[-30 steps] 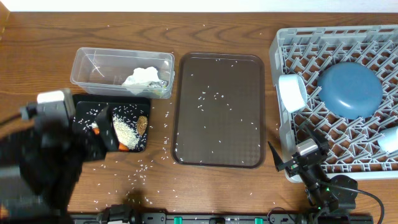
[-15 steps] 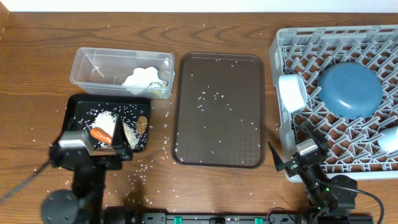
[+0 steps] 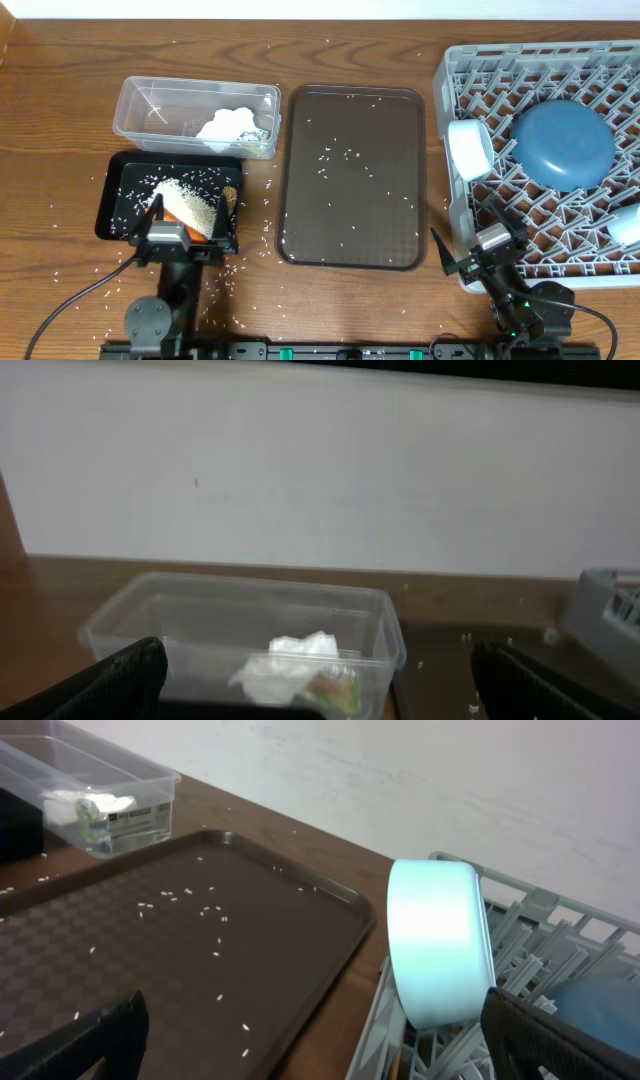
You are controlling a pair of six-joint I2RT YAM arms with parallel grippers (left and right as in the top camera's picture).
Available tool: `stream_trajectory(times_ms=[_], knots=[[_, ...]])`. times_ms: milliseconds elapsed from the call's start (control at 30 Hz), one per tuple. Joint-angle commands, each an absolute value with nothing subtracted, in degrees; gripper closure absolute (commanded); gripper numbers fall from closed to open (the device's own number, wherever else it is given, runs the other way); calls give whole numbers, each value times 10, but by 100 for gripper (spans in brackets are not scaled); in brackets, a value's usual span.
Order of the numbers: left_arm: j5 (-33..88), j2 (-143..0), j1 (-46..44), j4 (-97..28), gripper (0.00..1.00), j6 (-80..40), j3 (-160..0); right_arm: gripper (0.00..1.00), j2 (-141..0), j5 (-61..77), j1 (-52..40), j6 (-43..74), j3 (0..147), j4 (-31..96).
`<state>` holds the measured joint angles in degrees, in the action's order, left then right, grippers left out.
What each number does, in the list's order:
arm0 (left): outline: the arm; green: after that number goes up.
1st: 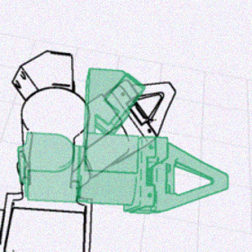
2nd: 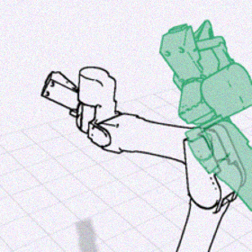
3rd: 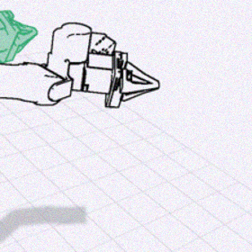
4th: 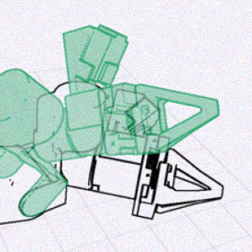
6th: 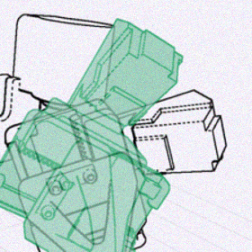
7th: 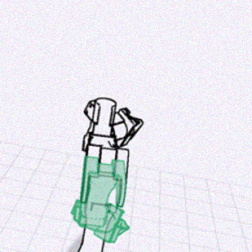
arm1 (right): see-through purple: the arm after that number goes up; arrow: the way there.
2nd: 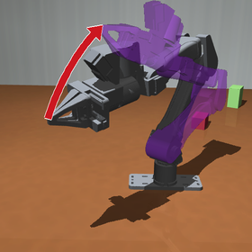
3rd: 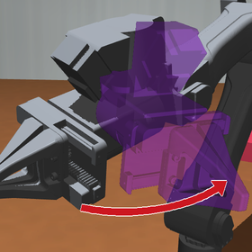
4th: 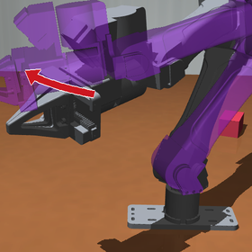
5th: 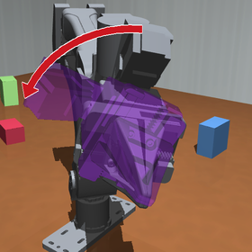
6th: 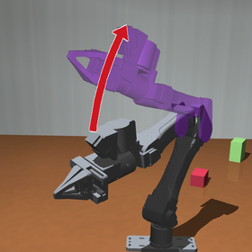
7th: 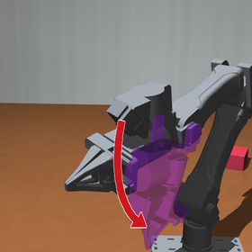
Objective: Sort waste into correct bins and load items into the dishwasher rack
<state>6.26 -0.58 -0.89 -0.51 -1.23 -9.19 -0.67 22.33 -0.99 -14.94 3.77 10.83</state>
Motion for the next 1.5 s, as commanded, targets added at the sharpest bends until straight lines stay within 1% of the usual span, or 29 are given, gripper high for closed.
stream_trajectory(times_ms=[0, 133, 433, 667, 1467], knots=[[69, -1, -11, 28, 2, -5, -44, 1, -3, 227, -14, -142, 35, 107], [69, -1, -12, 62, 2, -5, -2, 1, -3, 227, -14, -142, 35, 107], [68, -1, -22, 40, 2, -4, -2, 1, -3, 227, -14, -142, 35, 107], [68, -2, -22, -37, 2, -4, -2, 1, -3, 227, -14, -142, 35, 107], [68, -10, -22, -34, 2, -4, -2, 1, -3, 227, -14, -142, 35, 107]])
